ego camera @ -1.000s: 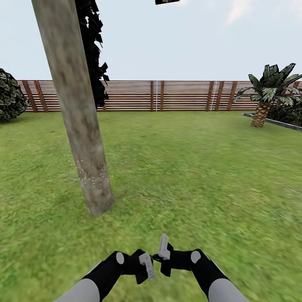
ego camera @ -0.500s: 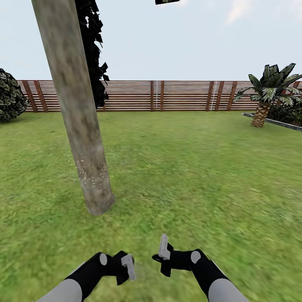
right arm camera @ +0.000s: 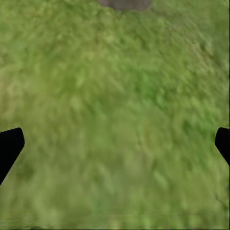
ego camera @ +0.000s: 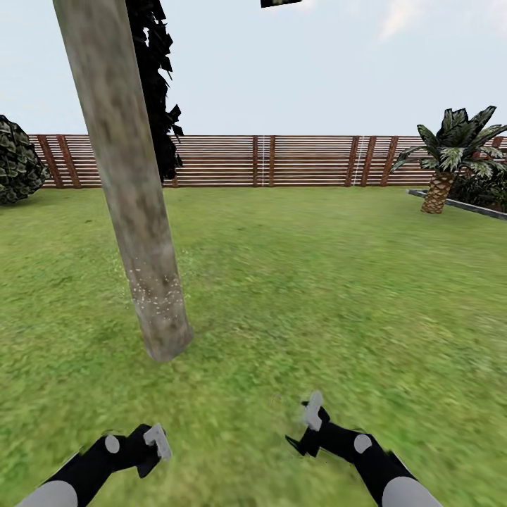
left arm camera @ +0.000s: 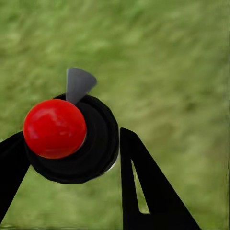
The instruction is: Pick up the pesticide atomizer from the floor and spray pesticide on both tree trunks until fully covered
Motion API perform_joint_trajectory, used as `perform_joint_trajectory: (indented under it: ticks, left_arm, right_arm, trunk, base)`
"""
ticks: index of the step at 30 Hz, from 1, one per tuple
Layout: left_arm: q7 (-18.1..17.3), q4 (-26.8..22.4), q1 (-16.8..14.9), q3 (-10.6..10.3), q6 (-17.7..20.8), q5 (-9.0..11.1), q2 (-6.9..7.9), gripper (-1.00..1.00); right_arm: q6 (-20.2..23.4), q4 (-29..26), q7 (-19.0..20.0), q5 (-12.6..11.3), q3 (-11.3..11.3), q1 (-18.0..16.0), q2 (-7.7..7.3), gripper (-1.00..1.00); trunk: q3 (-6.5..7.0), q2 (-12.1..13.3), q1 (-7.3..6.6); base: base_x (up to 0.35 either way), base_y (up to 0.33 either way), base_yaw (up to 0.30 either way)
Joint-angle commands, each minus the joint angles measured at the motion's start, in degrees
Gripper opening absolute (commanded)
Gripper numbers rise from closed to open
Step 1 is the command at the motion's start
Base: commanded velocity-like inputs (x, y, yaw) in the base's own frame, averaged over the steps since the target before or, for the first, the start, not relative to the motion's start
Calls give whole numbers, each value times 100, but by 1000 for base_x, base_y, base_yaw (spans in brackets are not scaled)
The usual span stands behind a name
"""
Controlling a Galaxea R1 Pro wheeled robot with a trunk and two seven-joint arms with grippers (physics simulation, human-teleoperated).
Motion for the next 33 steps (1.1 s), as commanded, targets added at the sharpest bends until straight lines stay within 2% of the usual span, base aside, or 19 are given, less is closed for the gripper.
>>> perform_joint_trajectory:
  ticks: [1, 3, 4, 5, 7, 8, 9, 11, 14, 18, 20, 21, 22, 24, 26, 33]
  left_arm:
    - [237, 102, 68, 182, -75, 203, -10, -100]
    - [885, 393, 286, 552, -381, 929, -26, -100]
    - [1168, 540, 406, 683, -635, 1341, -29, -100]
    - [1345, 628, 486, 752, -809, 1634, -30, -100]
    - [1817, 822, 767, 847, -1247, 2509, -10, -100]
    - [1944, 854, 872, 860, -1384, 2788, -5, -100]
    - [2133, 896, 1053, 875, -1668, 3256, 8, -100]
    - [2202, 912, 1188, 883, -1797, 3431, 20, -100]
    - [2222, 914, 1331, 880, -1850, 3488, 38, -100]
    - [2251, 912, 1402, 880, -1847, 3517, 77, -100]
    - [2400, 918, 1404, 886, -1840, 3569, 73, -100]
    - [2570, 924, 1404, 887, -1839, 3815, 64, -100]
    - [2620, 926, 1404, 888, -1831, 3997, 55, -100]
    - [2651, 927, 1404, 886, -1822, 4232, 55, -100]
    - [2656, 932, 1404, 874, -1823, 4320, 48, -100]
    - [2681, 997, 1406, 878, -1850, 4392, 6, -100]
  right_arm:
    - [-27, 148, -246, 2, -353, 35, -144, 100]
    - [-28, 547, -984, -50, -1145, 251, -482, 100]
    - [-33, 690, -1415, -60, -1513, 378, -580, 100]
    - [-36, 749, -1736, -64, -1750, 467, -617, 100]
    - [-59, 833, -2650, -75, -2321, 659, -658, 100]
    - [-64, 844, -2886, -77, -2422, 688, -657, 100]
    - [-70, 846, -3200, -77, -2545, 723, -649, 100]
    - [-72, 828, -3302, -77, -2607, 735, -644, 100]
    - [-73, 814, -3345, -81, -2639, 739, -638, 100]
    - [-81, 843, -3399, -89, -2669, 740, -551, 100]
    - [-70, 856, -3414, -264, -2820, 740, -566, 100]
    - [-68, 855, -3417, -450, -2953, 740, -566, 100]
    - [-66, 855, -3415, -492, -2983, 740, -574, 100]
    - [-65, 859, -3417, -516, -3000, 746, -578, 100]
    - [-64, 862, -3416, -529, -3004, 791, -577, 100]
    - [-68, 871, -3422, -532, -3006, 921, -560, 100]
  trunk:
    - [-5, -3, -1]
    - [-5, -3, -1]
    - [-5, -3, -1]
    - [-5, -3, -1]
    - [-5, -3, -1]
    - [-5, -3, -1]
    - [-5, -3, -1]
    - [-5, -3, -1]
    - [-5, -3, -1]
    - [-5, -3, -1]
    - [-5, -3, -1]
    - [-9, -3, -1]
    - [-14, -3, -1]
    - [-25, -3, -1]
    - [-35, -3, -1]
    - [-67, -3, -1]
  base:
    - [0, 0, 0]
    - [0, 0, 0]
    - [0, 0, 0]
    - [0, 0, 0]
    - [0, 0, 0]
    - [0, 0, 0]
    - [0, 0, 0]
    - [0, 0, 0]
    - [0, 0, 0]
    - [0, 0, 0]
    - [0, 0, 0]
    - [0, 0, 89]
    - [0, 0, 144]
    - [0, 0, 188]
    - [0, 0, 226]
    - [-63, -41, 254]
